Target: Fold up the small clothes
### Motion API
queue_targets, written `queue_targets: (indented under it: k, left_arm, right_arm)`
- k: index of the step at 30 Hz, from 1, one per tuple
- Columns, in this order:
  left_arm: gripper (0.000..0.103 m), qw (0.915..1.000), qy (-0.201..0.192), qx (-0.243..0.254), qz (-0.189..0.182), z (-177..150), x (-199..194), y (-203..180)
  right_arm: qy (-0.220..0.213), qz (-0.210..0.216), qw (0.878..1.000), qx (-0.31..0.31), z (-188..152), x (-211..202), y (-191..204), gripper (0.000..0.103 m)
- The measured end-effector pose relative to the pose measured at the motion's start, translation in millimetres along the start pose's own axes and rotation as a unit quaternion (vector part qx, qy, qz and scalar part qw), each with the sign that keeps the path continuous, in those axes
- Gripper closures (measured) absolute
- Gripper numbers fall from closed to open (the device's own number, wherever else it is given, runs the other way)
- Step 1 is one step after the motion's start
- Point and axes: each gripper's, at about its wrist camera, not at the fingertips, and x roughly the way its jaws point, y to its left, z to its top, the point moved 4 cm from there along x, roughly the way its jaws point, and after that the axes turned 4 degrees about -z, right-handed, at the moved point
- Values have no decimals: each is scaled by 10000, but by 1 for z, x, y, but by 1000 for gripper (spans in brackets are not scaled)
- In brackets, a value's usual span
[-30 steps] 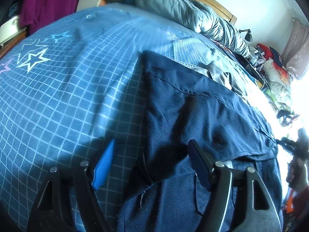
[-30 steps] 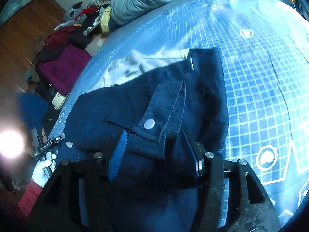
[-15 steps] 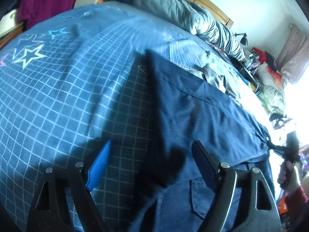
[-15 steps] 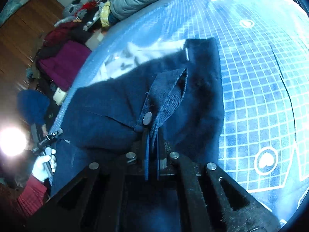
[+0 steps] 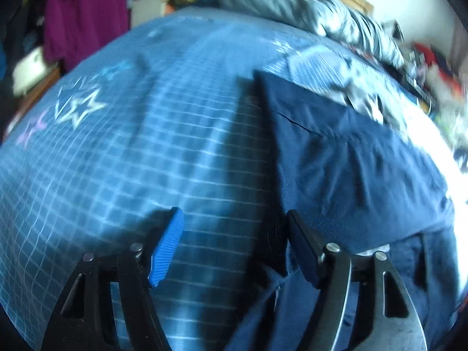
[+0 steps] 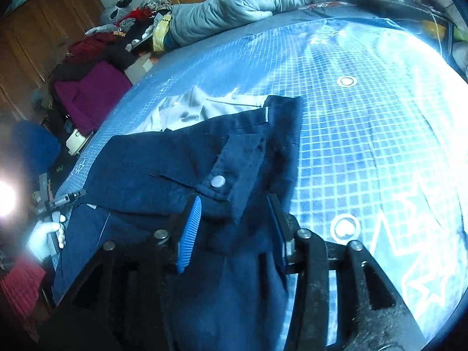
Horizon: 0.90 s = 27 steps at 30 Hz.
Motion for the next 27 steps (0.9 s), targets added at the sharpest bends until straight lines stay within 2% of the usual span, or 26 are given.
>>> queue_targets:
  k: [1,3,4,6,10,12,14,18,23,27]
  left_arm:
    - [27,9998,-28,-170,-21,1,-5,8]
    - [35,9988,-49,-348,344,-2,-19,23]
    - [36,9981,-81,-451,408,-4,-27,30]
    - [36,9964,-235,-767,263,-14,-54,46]
    - [35,9941,-475,-973,108,-46,-109,66]
    - [33,9919,-534,-1123,-248,-70,-137,72]
    - [32,9885,-464,-1201,-798,-98,-158,72]
    - [28,9750,-24,-1153,-1900,-161,-180,59]
    - [28,9597,488,-1385,-2395,-226,-178,59]
    - [28,9459,652,-1688,-2695,-249,-170,65]
  right_arm:
    - [-13,-10,10000,-1,-3,-7,-2,53]
    - [2,-49,10000,14,-15,-22,-7,47]
    - [2,-97,9999,31,-20,-29,-9,43]
    - [19,-132,9998,114,-34,-42,-15,40]
    - [131,-106,9994,306,-66,-66,-22,39]
    - [262,21,9990,362,-85,-76,-21,39]
    - [485,142,9983,300,-106,-83,-16,38]
    - [967,196,9951,67,-150,-91,-6,37]
    - [1524,308,9876,198,-202,-95,-6,34]
    - [2060,291,9780,152,-236,-80,-5,32]
